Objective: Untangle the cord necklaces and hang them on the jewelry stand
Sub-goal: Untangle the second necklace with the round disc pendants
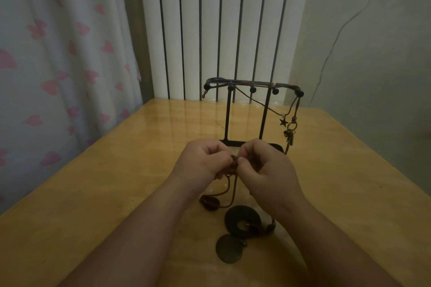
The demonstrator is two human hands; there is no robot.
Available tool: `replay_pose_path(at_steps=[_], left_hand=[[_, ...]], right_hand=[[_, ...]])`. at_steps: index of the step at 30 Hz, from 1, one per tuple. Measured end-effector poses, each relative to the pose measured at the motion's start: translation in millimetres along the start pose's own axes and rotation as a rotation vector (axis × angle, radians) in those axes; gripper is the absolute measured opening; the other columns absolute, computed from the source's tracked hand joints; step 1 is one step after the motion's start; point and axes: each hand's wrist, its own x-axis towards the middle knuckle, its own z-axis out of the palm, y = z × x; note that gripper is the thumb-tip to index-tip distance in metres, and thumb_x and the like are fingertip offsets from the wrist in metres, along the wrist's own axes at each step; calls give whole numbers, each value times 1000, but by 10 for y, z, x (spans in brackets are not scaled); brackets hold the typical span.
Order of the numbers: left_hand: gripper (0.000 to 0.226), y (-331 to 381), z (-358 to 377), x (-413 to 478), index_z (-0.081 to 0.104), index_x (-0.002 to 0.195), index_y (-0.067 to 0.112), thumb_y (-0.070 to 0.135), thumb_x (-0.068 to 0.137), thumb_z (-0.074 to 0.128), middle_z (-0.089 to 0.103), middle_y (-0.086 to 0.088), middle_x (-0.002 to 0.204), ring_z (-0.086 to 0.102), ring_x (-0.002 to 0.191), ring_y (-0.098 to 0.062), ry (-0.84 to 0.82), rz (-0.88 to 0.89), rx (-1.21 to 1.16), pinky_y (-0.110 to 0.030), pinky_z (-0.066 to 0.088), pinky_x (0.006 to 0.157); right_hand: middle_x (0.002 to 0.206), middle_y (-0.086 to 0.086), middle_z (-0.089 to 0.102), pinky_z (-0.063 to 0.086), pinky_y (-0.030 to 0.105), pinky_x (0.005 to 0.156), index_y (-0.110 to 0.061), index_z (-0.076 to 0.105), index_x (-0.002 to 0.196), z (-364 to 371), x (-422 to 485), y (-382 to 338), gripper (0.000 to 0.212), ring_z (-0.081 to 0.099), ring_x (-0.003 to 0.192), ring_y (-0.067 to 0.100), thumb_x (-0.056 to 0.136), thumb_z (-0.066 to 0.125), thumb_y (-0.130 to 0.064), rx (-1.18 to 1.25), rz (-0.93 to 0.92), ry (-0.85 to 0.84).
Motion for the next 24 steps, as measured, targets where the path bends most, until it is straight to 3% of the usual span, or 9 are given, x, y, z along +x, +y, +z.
replay_pose_path(at_steps=[4,9,12,17,21,24], left_hand=[[13,10,-28,-8,69,70,18,11,81,67,59,12,57,53,55,4,37,91,236,-10,42,51],[17,14,-20,0,68,66,22,13,80,67,58,14,56,52,55,3,32,95,268,-13,41,52],[24,33,1,-4,67,63,27,13,81,64,57,14,56,51,55,2,-13,54,204,-20,41,57],[31,16,14,-3,70,63,29,10,85,60,58,10,57,52,58,-7,-53,-22,52,-31,43,61],[22,30,19,-8,72,65,27,17,79,59,60,7,60,53,60,-9,-88,-44,-45,-34,43,63],[16,26,9,4,71,62,27,22,73,61,59,7,58,52,59,-9,-55,-60,-56,-31,42,60]], right_hand=[[78,-20,47,43,17,64,-34,55,86,-63,15,1,4,47,74,1,82,56,-36,-399,-179,-33],[66,-12,48,36,17,55,-25,56,75,-70,53,-47,8,42,63,6,78,63,-30,-552,-275,-35],[65,-15,42,31,18,55,-27,50,73,-57,46,-38,11,40,63,3,80,59,-30,-470,-210,-21],[65,-11,48,39,19,53,-28,51,71,0,10,10,12,45,60,6,78,60,-24,-138,-73,48],[61,-12,49,41,16,52,-29,53,71,36,-23,-11,8,47,57,2,76,57,-24,122,-4,94],[62,-11,51,42,15,51,-30,55,74,23,-9,-17,8,48,57,1,78,58,-23,135,17,49]])
